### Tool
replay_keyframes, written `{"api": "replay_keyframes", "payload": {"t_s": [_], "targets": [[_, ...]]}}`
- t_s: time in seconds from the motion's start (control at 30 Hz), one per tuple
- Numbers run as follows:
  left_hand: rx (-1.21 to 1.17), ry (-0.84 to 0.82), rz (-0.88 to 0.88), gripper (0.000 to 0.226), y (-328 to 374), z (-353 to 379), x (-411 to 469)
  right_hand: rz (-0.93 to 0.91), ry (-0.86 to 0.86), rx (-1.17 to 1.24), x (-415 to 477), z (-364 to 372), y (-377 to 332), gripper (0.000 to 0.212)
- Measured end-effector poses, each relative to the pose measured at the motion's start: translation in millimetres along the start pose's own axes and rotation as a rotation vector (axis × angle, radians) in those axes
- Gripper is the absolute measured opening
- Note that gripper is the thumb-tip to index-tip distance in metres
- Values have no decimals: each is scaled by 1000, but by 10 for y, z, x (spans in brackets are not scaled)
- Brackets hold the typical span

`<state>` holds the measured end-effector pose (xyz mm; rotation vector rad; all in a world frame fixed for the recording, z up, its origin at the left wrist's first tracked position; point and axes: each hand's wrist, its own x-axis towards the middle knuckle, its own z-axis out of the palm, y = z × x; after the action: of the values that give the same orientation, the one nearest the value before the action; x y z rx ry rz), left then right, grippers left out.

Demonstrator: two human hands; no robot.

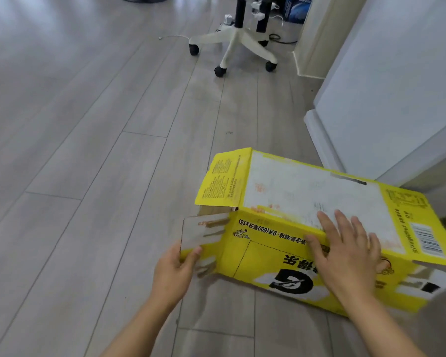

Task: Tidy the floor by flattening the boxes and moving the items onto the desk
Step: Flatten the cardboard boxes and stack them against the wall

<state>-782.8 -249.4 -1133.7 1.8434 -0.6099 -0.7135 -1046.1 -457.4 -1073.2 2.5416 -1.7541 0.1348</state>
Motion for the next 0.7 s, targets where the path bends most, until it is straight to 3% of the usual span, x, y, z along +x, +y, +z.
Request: {"api": "replay_keyframes", "payload": {"t_s": [0.07,0.27,0.4,0.5,0.57,0.7], "targets": [[-45,5,-2,15,-27,-97,-194,-7,-14,15,-96,-49,-71,71],[90,-13,127,19,-178,-230,-620,-34,-123,30,-397,176,-182,75],[176,215,283,44,46,-326,-505,-44,-149,39,-323,191,-178,76],[298,349,522,42,759,-304,-137,-43,-134,36,-332,186,-179,76],[407,273,656,38,1179,-179,264,-40,-131,26,-354,180,-189,76],[830,-131,592,50,1647,163,1149,-43,-141,14,-371,187,-191,75]]}}
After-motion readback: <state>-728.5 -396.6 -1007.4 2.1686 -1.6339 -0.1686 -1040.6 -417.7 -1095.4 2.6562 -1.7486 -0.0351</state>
